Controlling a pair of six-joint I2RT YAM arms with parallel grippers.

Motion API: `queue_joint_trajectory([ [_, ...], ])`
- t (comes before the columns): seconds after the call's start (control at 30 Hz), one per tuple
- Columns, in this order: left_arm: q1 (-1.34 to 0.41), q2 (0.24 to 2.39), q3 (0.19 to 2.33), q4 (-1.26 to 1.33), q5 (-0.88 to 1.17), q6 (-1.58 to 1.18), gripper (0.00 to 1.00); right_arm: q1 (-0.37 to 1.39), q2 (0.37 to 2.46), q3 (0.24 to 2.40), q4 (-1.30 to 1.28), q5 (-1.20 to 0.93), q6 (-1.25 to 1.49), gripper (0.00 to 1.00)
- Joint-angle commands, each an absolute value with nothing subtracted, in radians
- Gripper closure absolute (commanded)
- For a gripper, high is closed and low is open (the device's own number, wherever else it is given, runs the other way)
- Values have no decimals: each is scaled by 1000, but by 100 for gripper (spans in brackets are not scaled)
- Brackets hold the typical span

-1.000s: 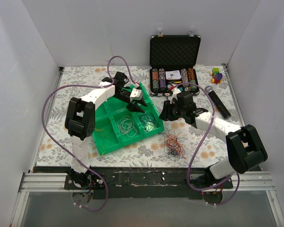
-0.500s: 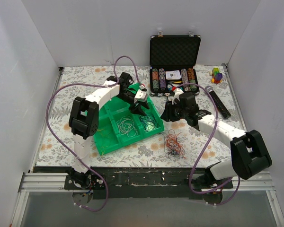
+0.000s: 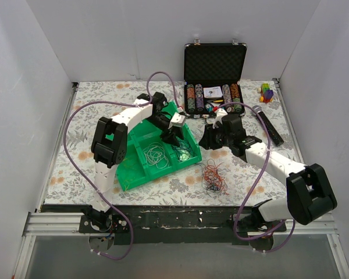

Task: Untangle the cables
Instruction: Pick up the cable from the bin.

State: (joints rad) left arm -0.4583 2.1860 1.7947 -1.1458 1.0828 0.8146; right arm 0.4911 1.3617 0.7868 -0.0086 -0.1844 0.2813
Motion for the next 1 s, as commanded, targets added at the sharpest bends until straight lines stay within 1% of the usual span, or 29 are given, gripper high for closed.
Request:
queue_joint_trajectory([
  [0.0,-471,2200,1861,-1207,1069,825,60,486,1321,778,5,-173,264,56],
  [0.07,-472,2210,1874,-1210,1069,821,68,486,1318,778,6,-173,264,56],
  [0.13,-474,2214,1887,-1204,1068,807,83,486,1313,776,8,-175,265,56],
  [0.17,-472,2210,1890,-1191,1068,789,92,486,1312,776,8,-173,264,56],
  [0.23,-472,2192,1887,-1155,1066,759,100,486,1312,778,8,-182,262,56],
  [0.37,-472,2103,1820,-1040,1055,695,100,486,1315,779,34,-209,262,56],
  [0.43,-472,2036,1751,-948,1045,642,100,486,1315,779,55,-230,262,58],
  [0.57,-471,1881,1619,-667,991,433,100,488,1310,775,95,-264,281,57],
  [0.67,-468,1790,1533,-472,921,263,100,489,1325,781,112,-287,287,56],
  [0.8,-446,1720,1468,-177,767,-38,100,489,1347,798,120,-293,296,55],
  [0.83,-436,1710,1459,-126,734,-95,100,489,1347,796,126,-295,302,55],
  [0.97,-394,1683,1477,-54,626,-262,100,492,1350,807,153,-302,316,54],
])
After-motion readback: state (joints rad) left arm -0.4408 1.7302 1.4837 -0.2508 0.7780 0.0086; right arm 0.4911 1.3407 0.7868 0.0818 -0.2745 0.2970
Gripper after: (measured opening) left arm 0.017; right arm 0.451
